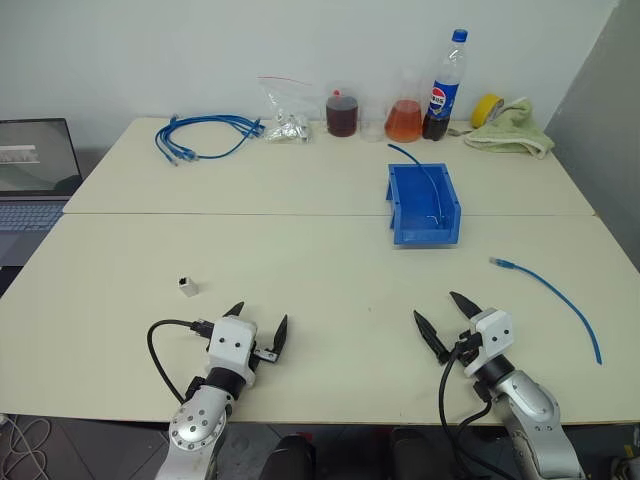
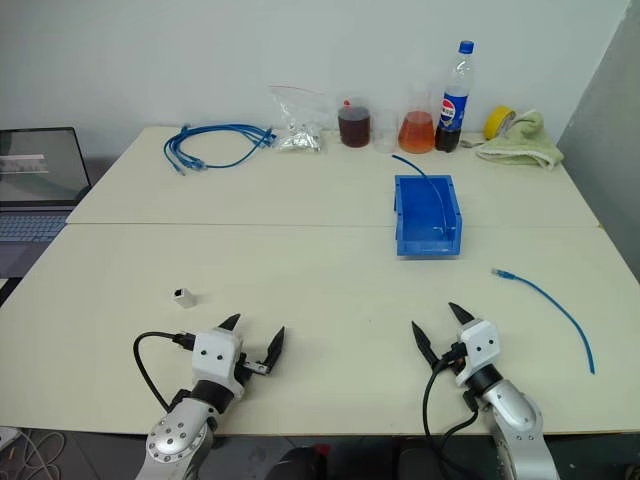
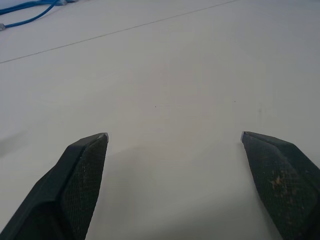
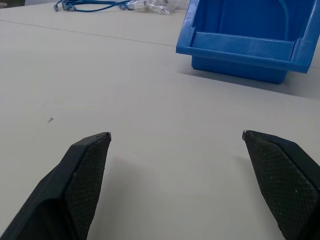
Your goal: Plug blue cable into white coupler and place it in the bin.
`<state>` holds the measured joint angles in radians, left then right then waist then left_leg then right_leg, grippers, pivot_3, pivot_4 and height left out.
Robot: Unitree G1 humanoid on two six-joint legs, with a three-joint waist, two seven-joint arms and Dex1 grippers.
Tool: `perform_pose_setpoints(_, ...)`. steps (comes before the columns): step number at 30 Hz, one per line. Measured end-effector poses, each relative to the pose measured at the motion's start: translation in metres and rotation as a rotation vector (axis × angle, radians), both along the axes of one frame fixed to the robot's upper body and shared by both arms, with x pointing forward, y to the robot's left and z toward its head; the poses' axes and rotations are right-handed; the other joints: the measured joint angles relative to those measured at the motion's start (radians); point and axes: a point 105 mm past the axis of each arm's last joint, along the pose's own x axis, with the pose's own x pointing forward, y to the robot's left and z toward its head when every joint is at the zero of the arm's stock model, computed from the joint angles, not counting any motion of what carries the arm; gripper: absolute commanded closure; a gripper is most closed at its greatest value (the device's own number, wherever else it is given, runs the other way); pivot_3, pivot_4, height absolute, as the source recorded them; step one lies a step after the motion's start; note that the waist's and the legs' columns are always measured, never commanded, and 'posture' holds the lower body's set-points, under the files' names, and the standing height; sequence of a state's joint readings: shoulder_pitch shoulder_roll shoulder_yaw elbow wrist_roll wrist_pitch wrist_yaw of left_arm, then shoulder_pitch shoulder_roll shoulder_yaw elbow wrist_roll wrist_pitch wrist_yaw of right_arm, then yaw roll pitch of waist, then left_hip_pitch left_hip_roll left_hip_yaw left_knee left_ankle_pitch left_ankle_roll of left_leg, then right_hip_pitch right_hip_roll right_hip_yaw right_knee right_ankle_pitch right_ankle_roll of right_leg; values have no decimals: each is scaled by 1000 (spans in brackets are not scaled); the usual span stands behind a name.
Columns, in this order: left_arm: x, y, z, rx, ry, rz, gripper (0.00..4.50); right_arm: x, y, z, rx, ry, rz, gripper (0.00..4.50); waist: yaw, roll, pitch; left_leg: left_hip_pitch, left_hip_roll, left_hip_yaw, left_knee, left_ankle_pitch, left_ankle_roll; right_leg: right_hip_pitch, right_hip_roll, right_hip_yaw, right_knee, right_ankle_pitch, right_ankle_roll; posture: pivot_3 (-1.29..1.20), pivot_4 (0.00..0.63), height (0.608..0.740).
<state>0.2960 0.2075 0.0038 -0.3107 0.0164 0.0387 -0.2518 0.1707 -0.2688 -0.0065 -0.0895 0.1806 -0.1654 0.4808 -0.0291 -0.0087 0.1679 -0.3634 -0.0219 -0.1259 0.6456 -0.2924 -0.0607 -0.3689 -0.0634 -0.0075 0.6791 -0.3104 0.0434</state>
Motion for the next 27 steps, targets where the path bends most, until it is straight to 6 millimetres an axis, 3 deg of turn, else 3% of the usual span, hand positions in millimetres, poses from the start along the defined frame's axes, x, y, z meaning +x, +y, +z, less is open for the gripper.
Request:
perform_pose_setpoints(21, -5, -22, 4, -68, 46, -257, 31, 3, -1, 2, -3, -9, 0, 0, 0, 0, 0, 0, 0, 0, 0, 0, 0, 0, 0, 0, 0, 0, 0, 0, 150, 740)
perform_pose_setpoints(27, 16, -48, 32, -44, 36, -508, 31, 11, -32, 20, -4, -24, -72, 0, 2, 1, 0, 0, 0, 1, 0, 0, 0, 0, 0, 0, 1, 0, 0, 0, 150, 740)
